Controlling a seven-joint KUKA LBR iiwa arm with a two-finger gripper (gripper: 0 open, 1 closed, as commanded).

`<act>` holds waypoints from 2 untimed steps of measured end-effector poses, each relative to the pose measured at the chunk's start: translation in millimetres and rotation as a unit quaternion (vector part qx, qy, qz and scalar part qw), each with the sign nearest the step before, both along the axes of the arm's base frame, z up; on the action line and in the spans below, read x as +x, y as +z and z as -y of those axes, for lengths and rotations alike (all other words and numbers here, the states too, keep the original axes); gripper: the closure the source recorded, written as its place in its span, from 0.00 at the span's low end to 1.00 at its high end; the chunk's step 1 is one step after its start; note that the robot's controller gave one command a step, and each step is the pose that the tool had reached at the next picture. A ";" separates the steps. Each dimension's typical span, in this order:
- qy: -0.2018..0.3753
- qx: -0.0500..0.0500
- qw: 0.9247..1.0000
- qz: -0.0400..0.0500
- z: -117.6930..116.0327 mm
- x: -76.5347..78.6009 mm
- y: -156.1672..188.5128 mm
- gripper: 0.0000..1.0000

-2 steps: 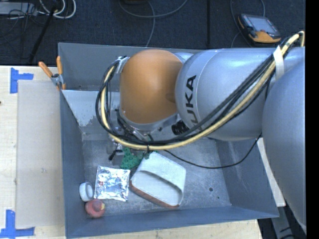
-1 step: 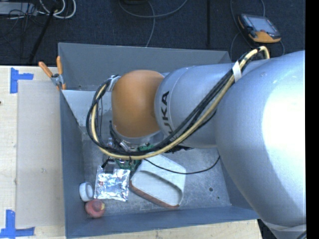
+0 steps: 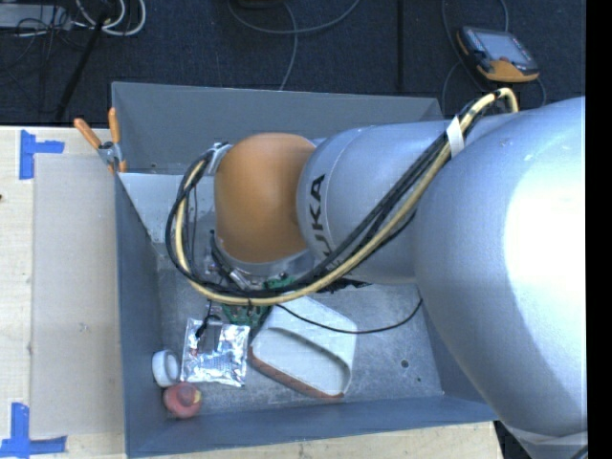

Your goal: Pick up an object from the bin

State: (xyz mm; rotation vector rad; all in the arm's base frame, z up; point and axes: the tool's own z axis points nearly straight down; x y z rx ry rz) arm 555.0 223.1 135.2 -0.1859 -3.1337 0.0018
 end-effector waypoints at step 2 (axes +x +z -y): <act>0.066 0.001 0.998 0.001 42.4 13.8 -65.2 1.00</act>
Offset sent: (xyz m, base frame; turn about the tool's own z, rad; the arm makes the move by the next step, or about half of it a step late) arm 0.0132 -0.0421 -0.0652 -0.1367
